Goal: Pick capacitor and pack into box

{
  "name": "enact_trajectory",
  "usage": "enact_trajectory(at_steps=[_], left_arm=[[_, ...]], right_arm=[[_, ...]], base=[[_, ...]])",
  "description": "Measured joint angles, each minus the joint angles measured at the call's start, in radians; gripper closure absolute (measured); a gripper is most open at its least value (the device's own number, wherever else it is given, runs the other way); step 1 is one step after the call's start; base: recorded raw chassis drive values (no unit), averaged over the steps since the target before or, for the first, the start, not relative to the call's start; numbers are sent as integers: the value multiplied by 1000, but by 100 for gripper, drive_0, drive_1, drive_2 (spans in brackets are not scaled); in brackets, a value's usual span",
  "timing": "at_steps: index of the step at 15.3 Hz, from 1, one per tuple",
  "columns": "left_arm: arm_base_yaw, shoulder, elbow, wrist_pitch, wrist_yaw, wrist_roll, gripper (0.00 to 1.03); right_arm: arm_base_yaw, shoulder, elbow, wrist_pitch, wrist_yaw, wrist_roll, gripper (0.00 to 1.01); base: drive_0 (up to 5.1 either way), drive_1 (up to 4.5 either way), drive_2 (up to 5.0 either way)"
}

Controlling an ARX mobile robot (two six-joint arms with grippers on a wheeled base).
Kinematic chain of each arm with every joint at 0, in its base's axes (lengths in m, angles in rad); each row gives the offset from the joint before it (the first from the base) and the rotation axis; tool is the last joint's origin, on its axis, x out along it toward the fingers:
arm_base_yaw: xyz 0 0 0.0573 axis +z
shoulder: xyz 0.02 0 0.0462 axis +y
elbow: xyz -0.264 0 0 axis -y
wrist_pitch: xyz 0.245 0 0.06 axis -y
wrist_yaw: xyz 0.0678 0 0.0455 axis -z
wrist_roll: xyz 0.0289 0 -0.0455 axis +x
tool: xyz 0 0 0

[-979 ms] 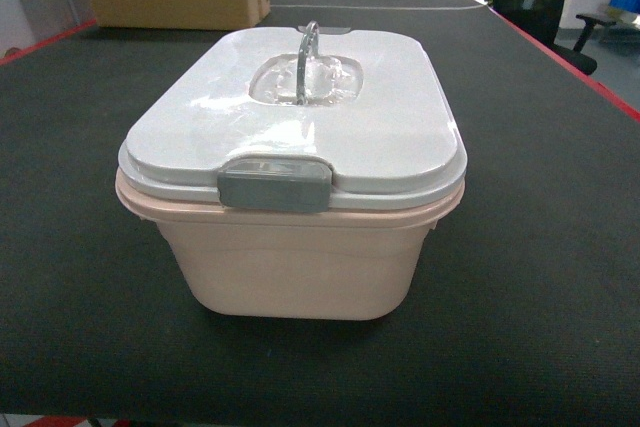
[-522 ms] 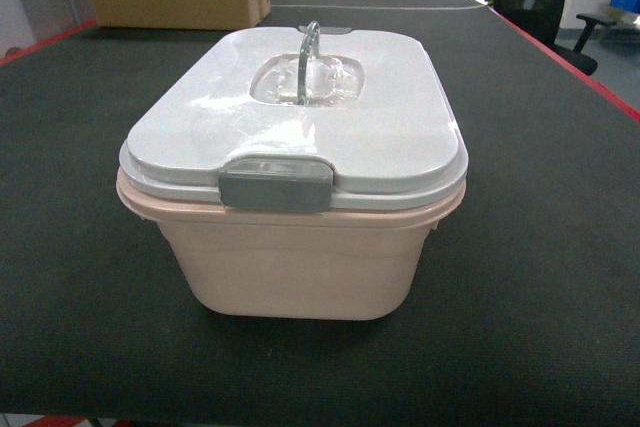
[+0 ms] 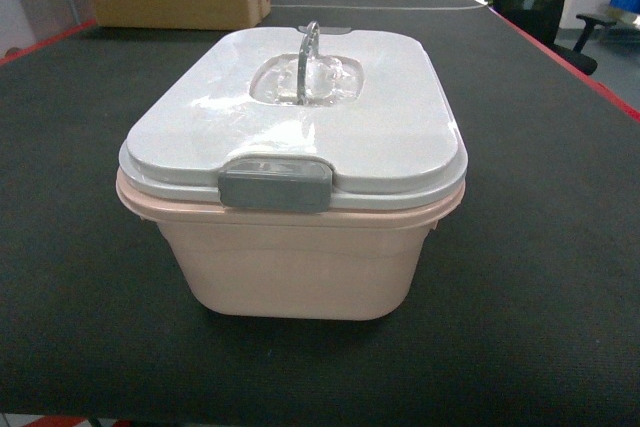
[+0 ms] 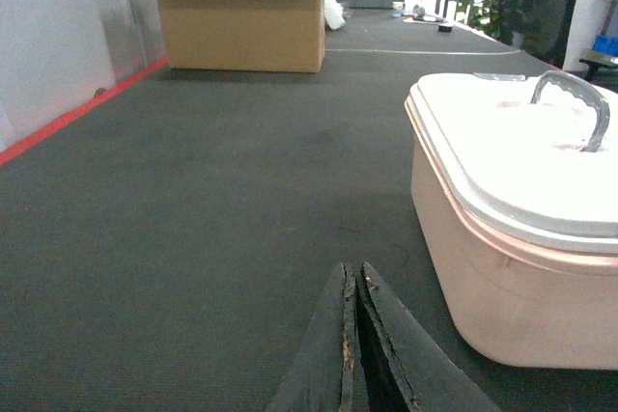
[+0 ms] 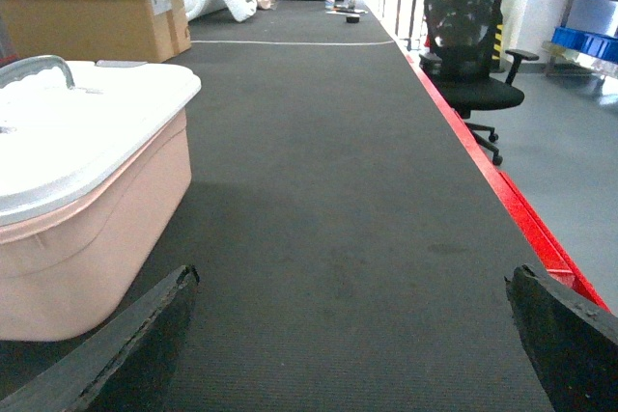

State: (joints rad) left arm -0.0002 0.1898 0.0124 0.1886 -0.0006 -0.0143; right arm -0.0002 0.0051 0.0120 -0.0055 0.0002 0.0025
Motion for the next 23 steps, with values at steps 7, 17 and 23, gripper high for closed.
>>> enact_trajectory(at_steps=[7, 17, 23], left_arm=[[0, -179, 0, -195, 0, 0, 100], [0, -179, 0, -195, 0, 3, 5], [0, -179, 0, -195, 0, 3, 5]], right_arm=[[0, 0, 0, 0, 0, 0, 3], [0, 0, 0, 0, 0, 0, 3], [0, 0, 0, 0, 0, 0, 3]], base=[[0, 0, 0], [0, 0, 0], [0, 0, 0]])
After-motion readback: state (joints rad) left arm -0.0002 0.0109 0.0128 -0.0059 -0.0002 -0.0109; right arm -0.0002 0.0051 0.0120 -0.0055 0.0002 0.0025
